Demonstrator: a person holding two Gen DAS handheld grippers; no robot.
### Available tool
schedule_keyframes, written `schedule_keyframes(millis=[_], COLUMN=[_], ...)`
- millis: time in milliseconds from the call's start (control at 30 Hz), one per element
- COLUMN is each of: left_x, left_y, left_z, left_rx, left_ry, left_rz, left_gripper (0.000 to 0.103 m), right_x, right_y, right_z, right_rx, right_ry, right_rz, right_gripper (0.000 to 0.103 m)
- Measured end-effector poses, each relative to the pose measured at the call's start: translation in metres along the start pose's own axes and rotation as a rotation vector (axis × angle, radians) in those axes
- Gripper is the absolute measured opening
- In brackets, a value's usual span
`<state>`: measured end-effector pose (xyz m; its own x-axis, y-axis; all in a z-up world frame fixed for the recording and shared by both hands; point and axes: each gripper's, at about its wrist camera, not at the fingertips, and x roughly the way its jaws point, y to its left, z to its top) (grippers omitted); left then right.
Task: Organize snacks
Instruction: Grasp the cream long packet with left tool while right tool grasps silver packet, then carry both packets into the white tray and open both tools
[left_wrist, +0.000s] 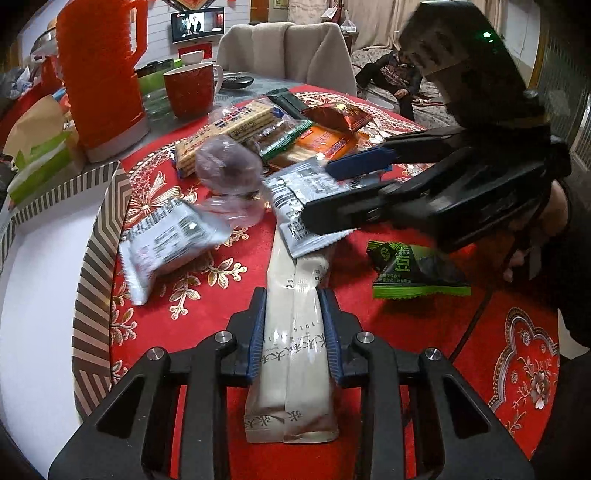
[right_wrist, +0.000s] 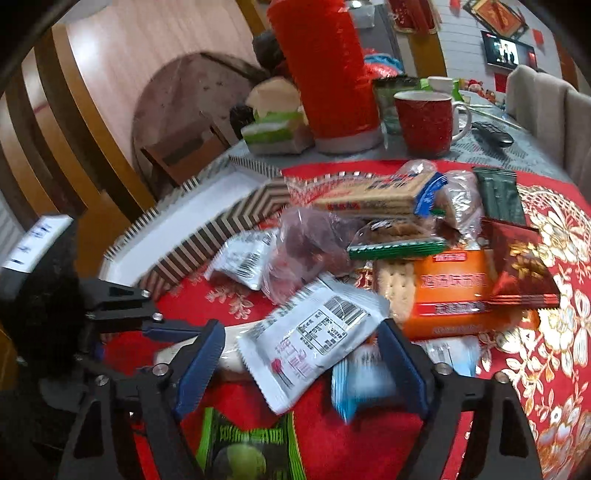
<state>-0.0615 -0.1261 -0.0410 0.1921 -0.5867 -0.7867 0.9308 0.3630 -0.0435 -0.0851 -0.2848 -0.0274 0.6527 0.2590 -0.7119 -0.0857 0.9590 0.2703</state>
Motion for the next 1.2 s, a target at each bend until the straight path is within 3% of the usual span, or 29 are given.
schedule_keyframes(millis=[100,333,533,600,700,733,833,900,1200], left_x=[0.0,0.007,0.012,0.012,0.012,0.012,0.01,0.006,-0.035], left_y=[-0.002,-0.003,-0.012,-0.015,-0.013,-0.013,-0.011,-0.01,0.013], left_z=[0.0,0.003,0.007,0.005,0.005,0.005,0.004,0.003,-0.002], left_rx=[-0.004,-0.029,-0.013,-0.012,-0.024,-0.025,-0.04,-0.054,-0.157], left_ry=[-0.002,0.003,0.003,0.001,-0.005,-0.006,-0.013,-0.025,-0.135], left_rz=[-0.001,-0.018,-0.003,0.001,-0.002,0.012,0.013,0.031,0.035], left_gripper=[0.028,0.032,0.047,0.047,0.046,0.038,0.031,0.029,0.028], right_x=[0.012,0.018,0.024,0.025,0.026,0.025,0.018,0.006,-0.032], right_y=[0.0,-0.011,-0.005,-0.002,0.0,0.002,0.005,0.008,0.005], right_z=[0.001,0.003,0.01,0.011,0.011,0.01,0.009,0.009,-0.001], right_rx=[0.001,0.067,0.089,0.09,0.084,0.073,0.041,0.019,0.051], right_ry=[0.021,0.006,0.0,-0.001,-0.008,-0.013,-0.049,-0.086,-0.21], right_rz=[0.023,0.059,0.03,0.019,0.001,-0.009,-0.001,0.026,0.072], right_gripper=[0.057,0.053,0.056,0.057,0.058,0.057,0.03,0.018,0.015])
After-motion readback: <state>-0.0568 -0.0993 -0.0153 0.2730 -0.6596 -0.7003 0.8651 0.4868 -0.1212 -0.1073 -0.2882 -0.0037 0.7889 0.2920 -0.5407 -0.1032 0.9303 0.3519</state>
